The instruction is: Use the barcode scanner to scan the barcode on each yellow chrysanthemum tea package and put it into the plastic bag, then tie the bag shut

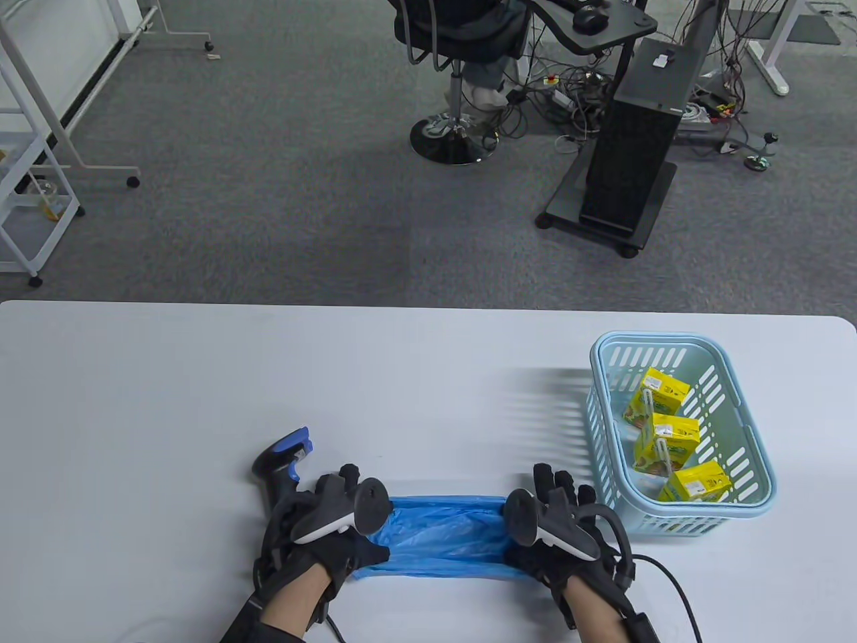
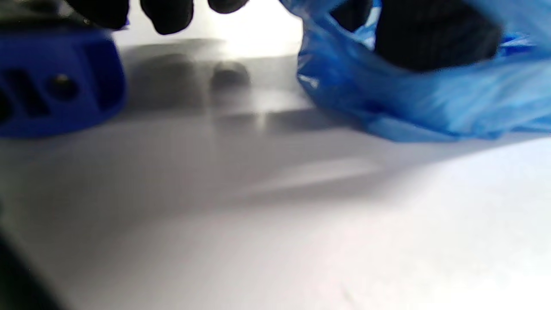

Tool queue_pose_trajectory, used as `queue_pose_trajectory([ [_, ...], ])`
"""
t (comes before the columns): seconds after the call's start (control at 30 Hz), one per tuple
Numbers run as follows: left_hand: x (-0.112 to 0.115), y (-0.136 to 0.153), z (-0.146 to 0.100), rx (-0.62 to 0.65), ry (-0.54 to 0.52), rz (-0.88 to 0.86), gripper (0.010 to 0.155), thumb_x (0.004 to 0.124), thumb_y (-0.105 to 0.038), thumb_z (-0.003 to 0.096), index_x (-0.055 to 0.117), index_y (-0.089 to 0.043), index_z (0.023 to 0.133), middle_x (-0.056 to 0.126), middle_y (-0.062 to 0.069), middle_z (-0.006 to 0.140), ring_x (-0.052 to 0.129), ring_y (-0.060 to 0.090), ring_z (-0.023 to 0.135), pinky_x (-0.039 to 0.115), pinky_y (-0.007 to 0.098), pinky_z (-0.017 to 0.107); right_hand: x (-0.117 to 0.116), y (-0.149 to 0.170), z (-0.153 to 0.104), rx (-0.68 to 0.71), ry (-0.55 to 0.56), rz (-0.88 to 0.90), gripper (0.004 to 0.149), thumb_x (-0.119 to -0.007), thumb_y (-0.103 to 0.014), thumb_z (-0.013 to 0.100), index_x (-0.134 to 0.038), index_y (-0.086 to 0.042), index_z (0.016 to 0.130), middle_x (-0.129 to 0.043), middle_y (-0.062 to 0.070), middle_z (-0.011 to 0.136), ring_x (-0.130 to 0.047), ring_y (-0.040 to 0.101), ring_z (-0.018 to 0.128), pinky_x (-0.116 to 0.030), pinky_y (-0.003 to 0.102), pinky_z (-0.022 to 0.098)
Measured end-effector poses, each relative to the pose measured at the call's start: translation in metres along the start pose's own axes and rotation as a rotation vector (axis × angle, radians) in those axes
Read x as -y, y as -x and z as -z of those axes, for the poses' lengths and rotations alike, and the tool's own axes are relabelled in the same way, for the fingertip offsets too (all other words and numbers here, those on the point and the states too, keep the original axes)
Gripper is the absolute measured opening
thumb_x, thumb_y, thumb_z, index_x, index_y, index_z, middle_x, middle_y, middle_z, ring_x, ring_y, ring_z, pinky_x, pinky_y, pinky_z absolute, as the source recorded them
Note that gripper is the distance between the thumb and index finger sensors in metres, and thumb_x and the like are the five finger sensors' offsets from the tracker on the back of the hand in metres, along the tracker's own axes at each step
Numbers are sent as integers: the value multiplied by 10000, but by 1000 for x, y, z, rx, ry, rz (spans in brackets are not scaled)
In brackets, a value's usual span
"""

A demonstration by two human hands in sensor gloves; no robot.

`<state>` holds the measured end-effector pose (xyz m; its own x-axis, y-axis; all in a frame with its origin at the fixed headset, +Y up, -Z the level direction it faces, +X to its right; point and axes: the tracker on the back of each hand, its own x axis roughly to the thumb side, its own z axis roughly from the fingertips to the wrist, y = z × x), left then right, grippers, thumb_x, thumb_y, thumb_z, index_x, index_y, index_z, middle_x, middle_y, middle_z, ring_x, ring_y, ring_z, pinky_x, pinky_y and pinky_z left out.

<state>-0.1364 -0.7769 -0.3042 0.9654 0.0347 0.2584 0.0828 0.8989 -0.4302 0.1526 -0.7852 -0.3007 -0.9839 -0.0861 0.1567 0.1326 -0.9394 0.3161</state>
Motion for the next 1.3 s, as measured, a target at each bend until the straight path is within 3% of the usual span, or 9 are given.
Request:
queue_pose_trajectory([
  [0.17,-6,-12,-1,105,-27,-15,778,865,-613,400,640,-345,1096,299,218,1204,474,536,1085,519,717,679,6,-4,-2,43,12,43,800,-796,-537,302,-574,-324,1041,-94,182,1091,-225,452,1037,-254,710,704],
  [0.37,-31,-17,-15,184,-161,-99,772,876,-601,391,632,-379,1089,312,202,1208,449,530,1096,499,723,685,31,-17,-13,114,150,96,811,-798,-568,275,-593,-358,1031,-153,151,1112,-265,435,1051,-260,714,708],
  [0.67,-70,4,-50,142,-288,-130,884,869,-633,387,495,-377,1146,288,195,1223,409,546,1111,462,740,698,82,-32,-40,161,244,91,825,-785,-605,271,-604,-365,1039,-211,134,1136,-303,429,1067,-260,722,712],
  [0.87,-87,26,-71,83,-378,-154,969,837,-684,390,373,-351,1173,254,204,1229,313,584,1113,343,786,687,128,-27,-50,132,387,146,930,-762,-643,276,-443,-350,1098,-222,125,1150,-320,420,1080,-271,722,721],
  [1.03,-85,52,-74,2,-376,-215,995,827,-703,392,351,-328,1181,241,222,1230,263,603,1104,287,813,659,114,-18,-41,144,433,218,974,-747,-672,280,-395,-323,1118,-245,141,1154,-340,437,1076,-298,729,711],
  [1.1,-79,70,-70,-71,-360,-245,1013,824,-708,395,286,-357,1178,208,227,1224,215,618,1091,280,829,644,112,-17,-39,162,332,229,979,-750,-658,278,-369,-312,1111,-213,146,1142,-304,443,1065,-262,732,700],
  [1.2,-63,100,-66,-240,-350,-292,1010,834,-681,410,255,-331,1160,207,245,1212,252,633,1083,352,839,637,117,-11,-46,142,398,220,978,-742,-667,280,-372,-314,1113,-227,136,1149,-318,431,1074,-278,728,709],
  [1.3,-44,121,-59,-337,-314,-362,1049,832,-660,427,236,-203,1159,269,285,1186,374,637,1065,501,793,631,119,-5,-49,138,401,250,975,-742,-663,287,-382,-299,1116,-230,142,1148,-322,435,1072,-278,729,706],
])
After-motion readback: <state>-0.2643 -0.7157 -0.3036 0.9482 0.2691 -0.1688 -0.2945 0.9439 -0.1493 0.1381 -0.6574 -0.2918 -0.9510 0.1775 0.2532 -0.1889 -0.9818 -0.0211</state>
